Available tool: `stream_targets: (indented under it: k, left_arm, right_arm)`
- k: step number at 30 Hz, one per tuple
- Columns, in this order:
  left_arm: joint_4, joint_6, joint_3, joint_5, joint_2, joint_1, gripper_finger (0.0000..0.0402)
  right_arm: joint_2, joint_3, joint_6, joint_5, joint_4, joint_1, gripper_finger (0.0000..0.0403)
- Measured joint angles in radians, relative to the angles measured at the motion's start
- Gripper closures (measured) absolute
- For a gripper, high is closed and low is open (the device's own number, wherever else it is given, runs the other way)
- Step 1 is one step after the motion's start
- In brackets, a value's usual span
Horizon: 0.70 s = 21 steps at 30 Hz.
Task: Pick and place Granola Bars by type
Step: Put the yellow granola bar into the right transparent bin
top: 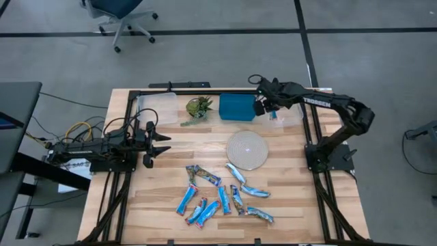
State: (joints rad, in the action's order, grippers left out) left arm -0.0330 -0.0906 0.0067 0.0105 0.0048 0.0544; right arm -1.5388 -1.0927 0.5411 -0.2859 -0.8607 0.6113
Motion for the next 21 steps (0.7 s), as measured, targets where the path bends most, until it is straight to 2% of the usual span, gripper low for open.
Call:
stream_targets:
  k: [8, 16, 21]
  left_arm:
    - [0.000, 0.000, 0.000, 0.000, 0.000, 0.000, 0.0228]
    - [0.000, 0.000, 0.000, 0.000, 0.000, 0.000, 0.0228]
    - [0.000, 0.000, 0.000, 0.000, 0.000, 0.000, 0.0228]
  right_arm:
    - [-0.005, 0.000, 0.000, -0.001, -0.011, 0.000, 0.0317]
    - [0.000, 0.000, 0.000, -0.003, -0.025, -0.003, 0.0246]
    - [0.065, 0.000, 0.000, 0.010, -0.021, -0.051, 0.0208]
